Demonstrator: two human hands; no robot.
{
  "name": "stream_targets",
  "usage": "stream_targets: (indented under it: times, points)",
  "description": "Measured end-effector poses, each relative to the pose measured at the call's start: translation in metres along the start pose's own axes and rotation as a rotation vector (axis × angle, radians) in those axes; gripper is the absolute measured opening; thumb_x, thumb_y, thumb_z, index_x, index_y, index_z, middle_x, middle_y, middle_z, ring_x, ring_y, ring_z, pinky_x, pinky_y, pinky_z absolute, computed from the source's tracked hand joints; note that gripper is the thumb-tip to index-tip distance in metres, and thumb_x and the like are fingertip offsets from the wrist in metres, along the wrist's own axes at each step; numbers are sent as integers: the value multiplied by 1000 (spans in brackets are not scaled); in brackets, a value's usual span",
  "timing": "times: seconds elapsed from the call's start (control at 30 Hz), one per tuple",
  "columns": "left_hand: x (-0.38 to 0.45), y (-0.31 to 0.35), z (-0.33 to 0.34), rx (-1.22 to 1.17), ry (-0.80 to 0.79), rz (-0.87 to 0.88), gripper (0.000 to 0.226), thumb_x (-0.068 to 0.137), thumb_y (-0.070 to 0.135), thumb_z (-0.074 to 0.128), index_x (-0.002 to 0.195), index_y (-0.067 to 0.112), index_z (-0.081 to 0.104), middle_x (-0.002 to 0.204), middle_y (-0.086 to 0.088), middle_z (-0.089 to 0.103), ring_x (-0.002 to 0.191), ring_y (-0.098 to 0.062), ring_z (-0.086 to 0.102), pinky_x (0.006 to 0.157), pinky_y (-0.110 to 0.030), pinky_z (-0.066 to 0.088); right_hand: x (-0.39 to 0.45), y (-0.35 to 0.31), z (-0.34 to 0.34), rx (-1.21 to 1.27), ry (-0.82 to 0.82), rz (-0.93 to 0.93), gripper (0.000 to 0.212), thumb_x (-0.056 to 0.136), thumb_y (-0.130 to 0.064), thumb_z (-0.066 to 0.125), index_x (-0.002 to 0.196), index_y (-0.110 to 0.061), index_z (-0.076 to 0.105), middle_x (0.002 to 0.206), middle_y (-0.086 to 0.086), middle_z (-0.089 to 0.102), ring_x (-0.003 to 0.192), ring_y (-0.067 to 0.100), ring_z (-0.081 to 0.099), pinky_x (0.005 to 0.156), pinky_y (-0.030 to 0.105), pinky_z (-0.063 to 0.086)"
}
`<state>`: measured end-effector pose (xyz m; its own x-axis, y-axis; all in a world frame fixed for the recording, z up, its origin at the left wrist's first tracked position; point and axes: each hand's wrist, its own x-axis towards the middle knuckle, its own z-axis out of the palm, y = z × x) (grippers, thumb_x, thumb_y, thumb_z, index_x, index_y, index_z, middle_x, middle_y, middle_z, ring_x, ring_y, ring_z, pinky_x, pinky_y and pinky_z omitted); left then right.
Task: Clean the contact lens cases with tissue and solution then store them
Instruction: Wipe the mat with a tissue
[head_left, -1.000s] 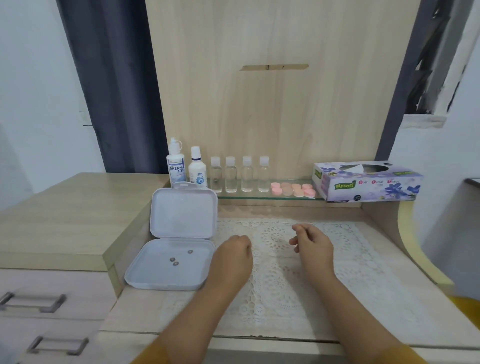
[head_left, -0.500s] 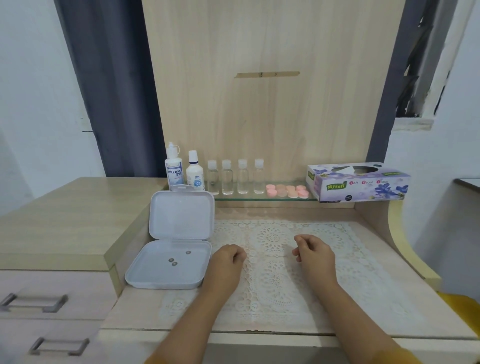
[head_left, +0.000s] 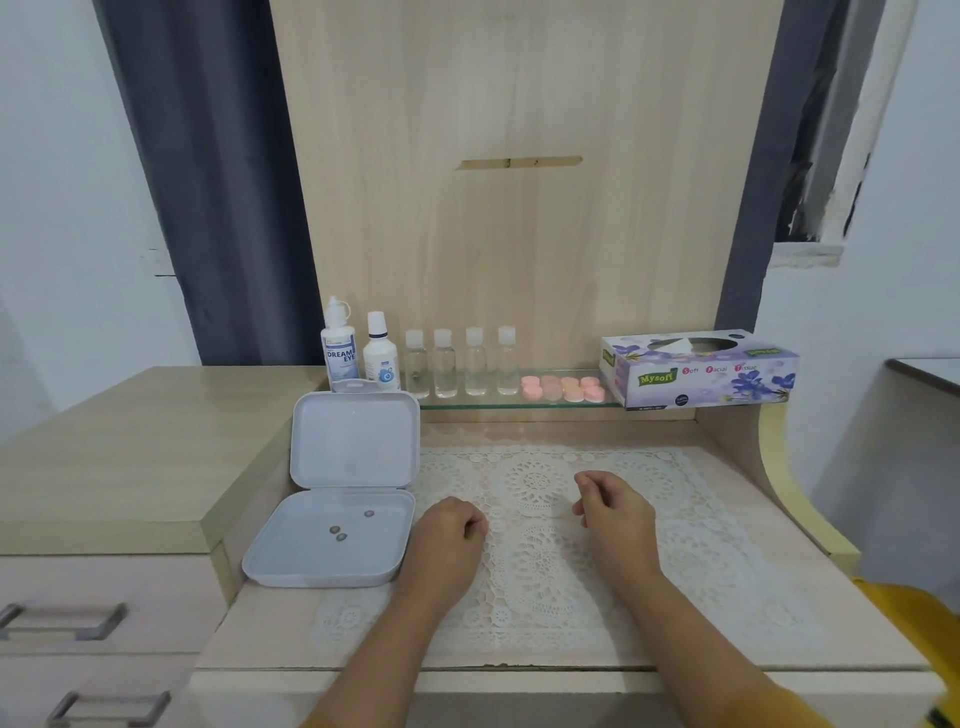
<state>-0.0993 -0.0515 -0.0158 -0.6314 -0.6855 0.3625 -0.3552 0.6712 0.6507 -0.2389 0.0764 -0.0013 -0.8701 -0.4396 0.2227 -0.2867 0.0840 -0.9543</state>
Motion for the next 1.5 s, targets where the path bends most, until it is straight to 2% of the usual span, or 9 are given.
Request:
stream_targets:
  times: [0.27,0.5,0.73,0.87,1.0,1.13,1.23,1.4,1.5]
  points:
    - [0,0,0,11,-7,3,15,91,12,54,82,17,66,89,8,60,81,-4,55,70,-9,40,1,-9,-2,55,38,-21,9,90,-23,67,82,-23,71,81,-6,69,79,9,63,69,17,45]
    - [3,0,1,-18,-10,-50,17,90,11,55,79,21,65,90,11,61,83,-3,57,74,-13,45,48,-45,-20,-54,188,-164,14,95,-28,58,87,-19,66,81,-3,64,76,13,56,63,24,40]
    - [12,0,5,-44,12,-115,16,87,10,56,77,17,66,88,9,62,79,-5,59,71,-16,46,112,-80,-41,-303,398,-254,22,96,-26,52,99,-13,70,93,5,67,98,26,55,78,37,44]
    - [13,-4,7,-71,20,-100,23,86,10,59,68,24,61,85,9,61,78,-5,58,71,-14,44,141,-87,-51,-533,484,-64,32,96,-24,50,123,-10,58,115,20,60,120,35,40,95,43,34]
    - [12,-5,8,-76,15,-97,24,86,11,60,67,25,61,84,10,61,78,-4,57,71,-14,44,164,-82,-57,-801,438,76,40,97,-36,45,114,-2,58,121,20,56,116,36,42,91,41,35]
    - [12,-6,7,-96,5,-95,19,86,11,59,70,20,64,84,10,61,78,-4,57,71,-14,44,175,-88,-59,-902,438,157,33,95,-32,49,107,-5,63,125,20,51,115,35,41,93,43,36]
    - [12,-6,6,-119,2,-110,18,86,11,60,71,20,64,84,10,61,78,-3,57,71,-13,44,180,-92,-59,-834,475,94,31,98,-27,47,116,-8,62,127,21,47,117,39,41,94,44,38]
    - [12,-4,5,-132,-2,-122,20,86,11,60,69,22,63,84,9,61,79,-4,57,70,-11,42,182,-95,-60,-302,471,-111,26,102,-19,38,121,-6,52,122,16,50,102,33,55,81,40,43]
    - [12,-4,5,-131,0,-121,19,85,11,60,69,21,64,84,9,61,79,-4,57,71,-12,43,182,-96,-60,-101,432,-151,21,102,-18,33,117,-11,47,113,9,56,98,31,62,81,44,52]
